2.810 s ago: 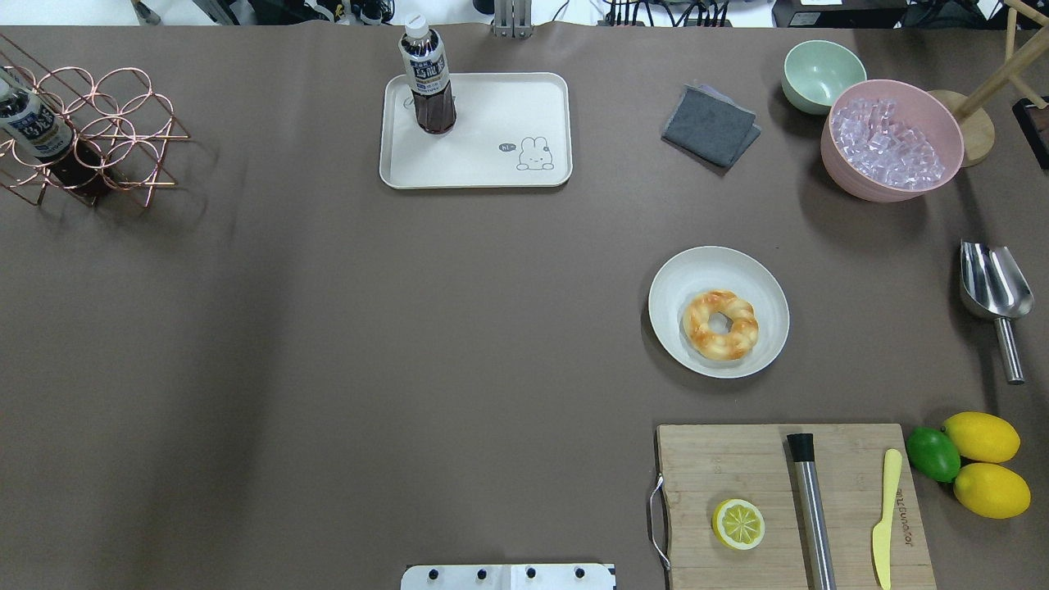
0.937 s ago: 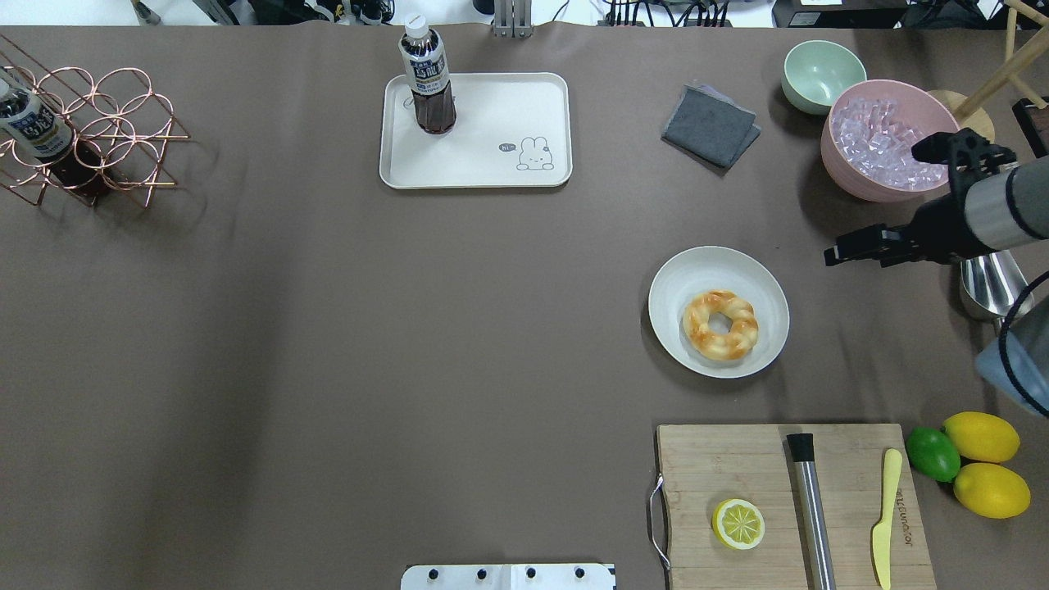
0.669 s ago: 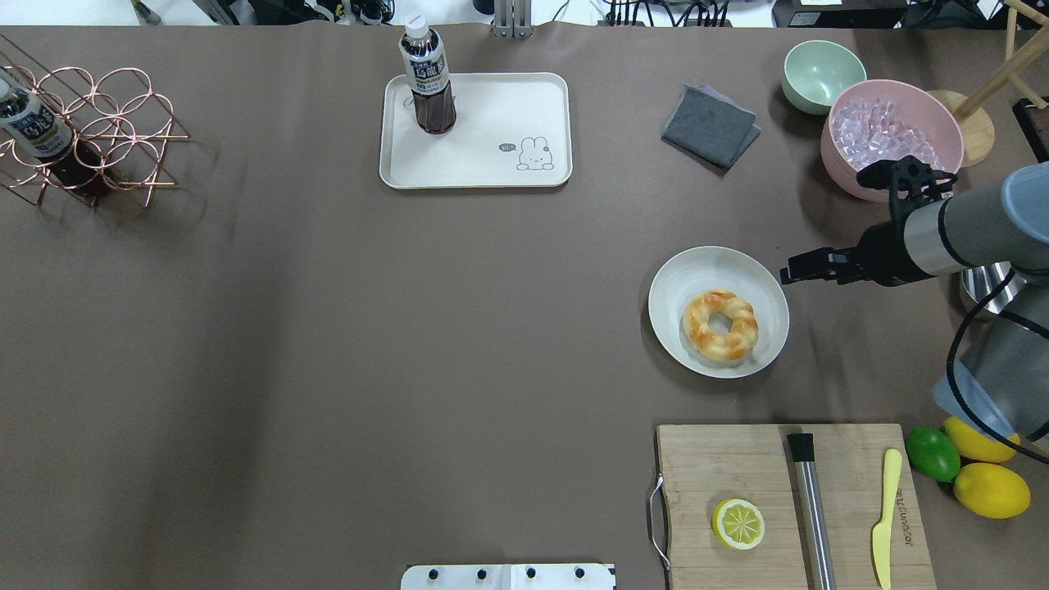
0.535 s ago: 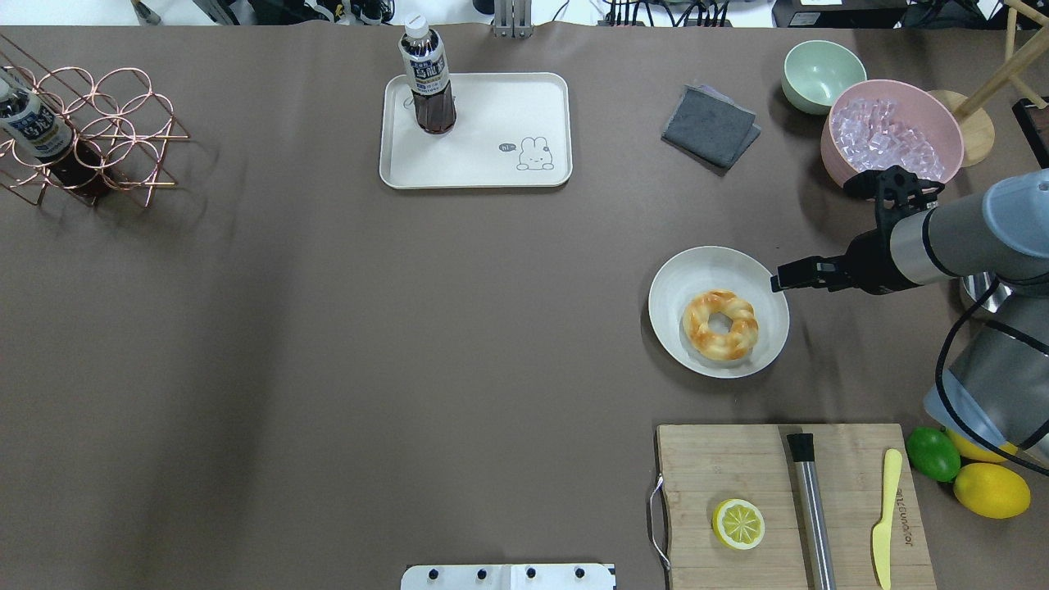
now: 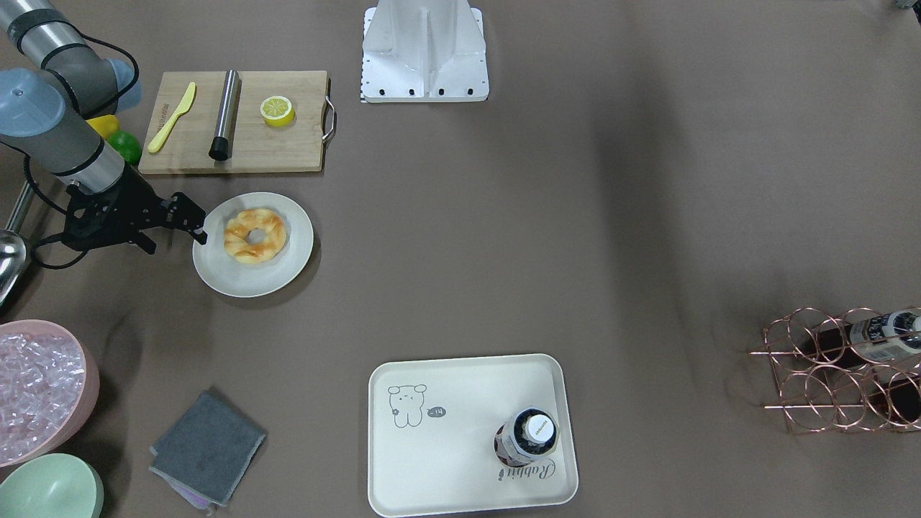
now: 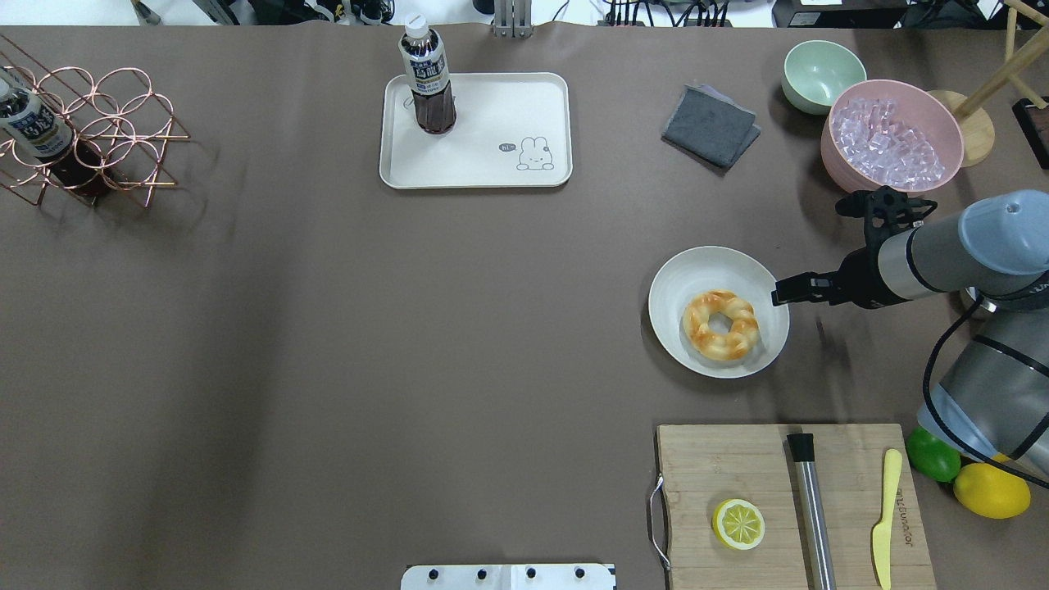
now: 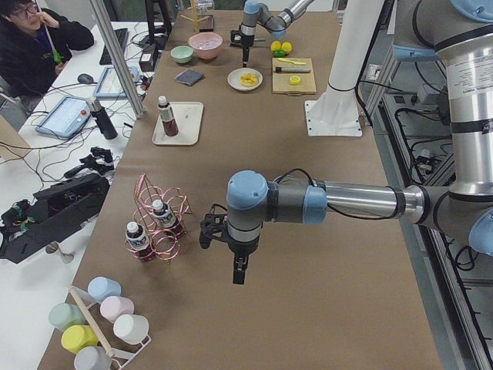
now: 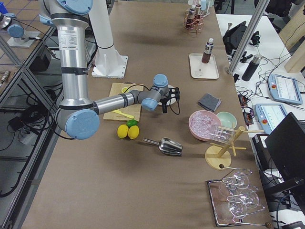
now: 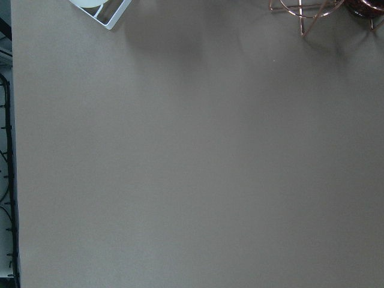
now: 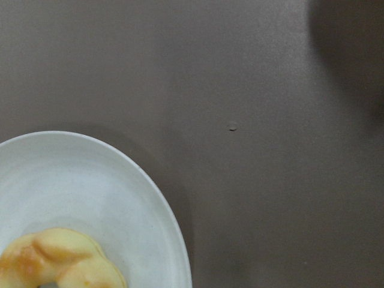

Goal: Place donut on tray

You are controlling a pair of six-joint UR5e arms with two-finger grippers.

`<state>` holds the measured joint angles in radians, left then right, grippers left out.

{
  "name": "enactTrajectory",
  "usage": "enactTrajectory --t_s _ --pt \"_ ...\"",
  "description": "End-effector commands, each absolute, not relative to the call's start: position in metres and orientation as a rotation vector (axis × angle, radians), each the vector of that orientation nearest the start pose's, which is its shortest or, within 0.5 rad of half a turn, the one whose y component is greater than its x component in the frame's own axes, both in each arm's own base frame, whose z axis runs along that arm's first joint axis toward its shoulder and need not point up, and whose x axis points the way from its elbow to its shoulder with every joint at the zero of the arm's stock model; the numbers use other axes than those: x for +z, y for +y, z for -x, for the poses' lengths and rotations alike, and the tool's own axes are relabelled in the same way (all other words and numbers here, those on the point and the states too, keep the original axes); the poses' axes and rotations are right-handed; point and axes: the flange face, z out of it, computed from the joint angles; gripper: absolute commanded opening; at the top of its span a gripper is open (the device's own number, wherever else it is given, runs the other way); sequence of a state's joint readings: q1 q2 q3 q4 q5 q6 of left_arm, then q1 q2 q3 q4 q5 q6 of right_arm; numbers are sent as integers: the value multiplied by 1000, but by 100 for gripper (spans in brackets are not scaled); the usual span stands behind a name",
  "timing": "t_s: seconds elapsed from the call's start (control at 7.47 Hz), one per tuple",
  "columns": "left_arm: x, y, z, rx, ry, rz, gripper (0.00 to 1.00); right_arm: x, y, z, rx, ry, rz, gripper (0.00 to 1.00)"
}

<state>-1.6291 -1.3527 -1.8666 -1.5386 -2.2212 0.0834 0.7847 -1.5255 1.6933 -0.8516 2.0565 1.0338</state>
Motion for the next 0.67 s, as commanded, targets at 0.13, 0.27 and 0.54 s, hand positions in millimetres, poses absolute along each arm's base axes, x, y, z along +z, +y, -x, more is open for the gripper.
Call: enactTrajectory --t_s 0.13,0.27,0.54 --pt "622 -399 96 39 646 -90 98 500 -438 329 2 -958 -176 99" --pt "622 -399 96 38 646 -89 98 499 -435 334 2 -960 -168 98" --pt "621 -399 96 40 646 -91 98 495 -432 339 44 -972 -140 64"
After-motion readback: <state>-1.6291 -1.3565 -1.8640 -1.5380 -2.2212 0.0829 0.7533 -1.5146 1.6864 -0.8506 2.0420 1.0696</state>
